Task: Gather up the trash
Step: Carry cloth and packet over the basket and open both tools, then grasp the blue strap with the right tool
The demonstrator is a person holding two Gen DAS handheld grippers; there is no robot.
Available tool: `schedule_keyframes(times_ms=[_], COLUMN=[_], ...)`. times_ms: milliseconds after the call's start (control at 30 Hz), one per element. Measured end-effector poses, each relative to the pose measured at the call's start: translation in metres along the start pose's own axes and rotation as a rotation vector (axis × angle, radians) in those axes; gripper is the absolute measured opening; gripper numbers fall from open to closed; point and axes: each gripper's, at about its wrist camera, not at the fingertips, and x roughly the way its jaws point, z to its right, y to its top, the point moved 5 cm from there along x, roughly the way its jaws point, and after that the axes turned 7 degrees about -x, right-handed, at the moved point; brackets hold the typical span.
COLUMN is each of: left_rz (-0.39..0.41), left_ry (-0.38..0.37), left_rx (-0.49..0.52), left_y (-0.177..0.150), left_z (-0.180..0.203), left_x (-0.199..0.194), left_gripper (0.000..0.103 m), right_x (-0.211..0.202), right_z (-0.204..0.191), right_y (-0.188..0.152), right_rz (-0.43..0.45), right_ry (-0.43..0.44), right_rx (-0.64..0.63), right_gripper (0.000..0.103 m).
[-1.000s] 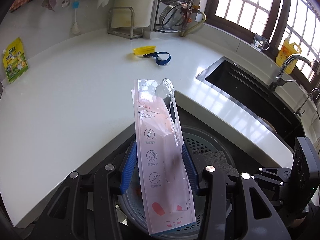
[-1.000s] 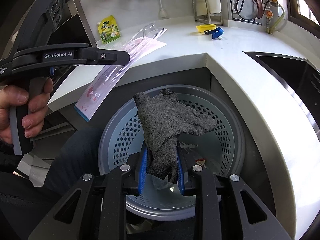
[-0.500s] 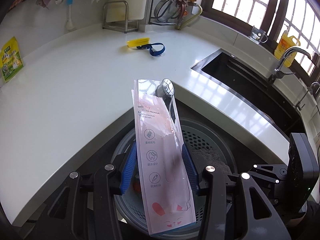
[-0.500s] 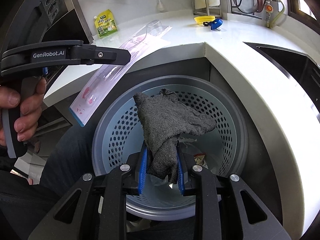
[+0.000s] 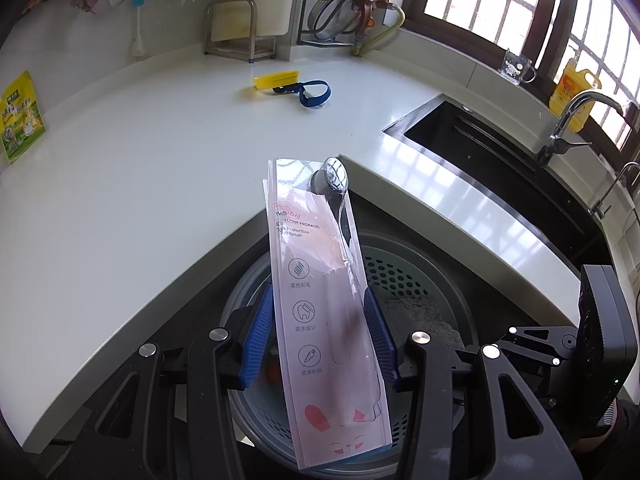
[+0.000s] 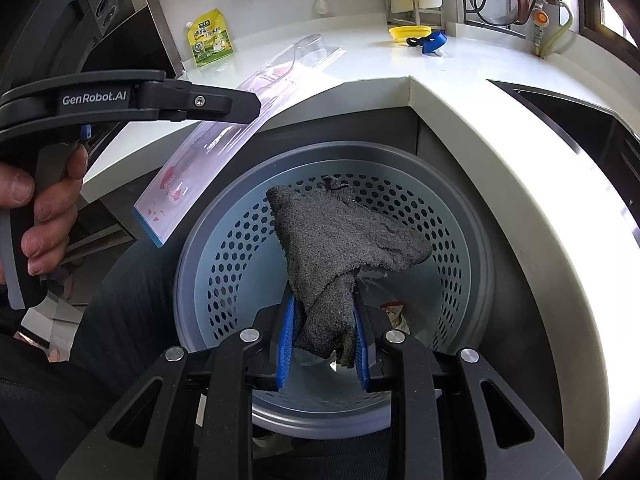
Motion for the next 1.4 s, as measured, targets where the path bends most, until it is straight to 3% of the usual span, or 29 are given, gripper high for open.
schedule_keyframes(times_ms=[67,133,300,433,667,767,1000,1133,1400], left_rz=[-0.001,-0.002,-0.010,-0.009,-0.028,-0.043,-0.085,-0.073,-0.017], left_ry=[0.001,0.002,0.007,0.010,0.007,0.001,0.012,0.028,0.054], left_rx=[-0.002,-0.003,-0.001,-0.003,-0.001,0.009,0.030,0.024,0.005], left_y=[-0.001,-0.002,-0.002,-0.001,-0.006,-0.011,-0.020,-0.019,0.003], left_z=[-0.001,-0.001,-0.001,-0.002,0.002,0.007,0.010,0.008,-0.002], left_x=[0.001,0.002,0.005,0.005,0.014,0.020,0.037,0.038,0.027], left_gripper=[0.045,0.045,0.045,0.045,0.045,0.045,0.048,0.067,0.068], right_x=[0.002,0.003,-0.006,-0.025,-0.084,-0.093,-0.094,-0.088,-0.080], right_z=[0.000,0.002,0.003,0.007,0.021,0.032,0.046,0.049,0.066], right_y=[-0.001,-0.001,0.001,0.006,0.032,0.042,0.061,0.071,0.096], right_rz=[-0.012,-0.014,0.026,0.075,0.271,0.312,0.339,0.339,0.363], right_ry=[-0.014,-0.029,-0.036,-0.064,-0.123,-0.134,-0.119,-0.110,-0.102], right_rx=[-0.005,-0.005,0.002,0.006,0.030,0.050,0.073,0.072,0.091], right_gripper=[0.027,0.039,0.055,0.057,0.060,0.060,0.060,0.060,0.061])
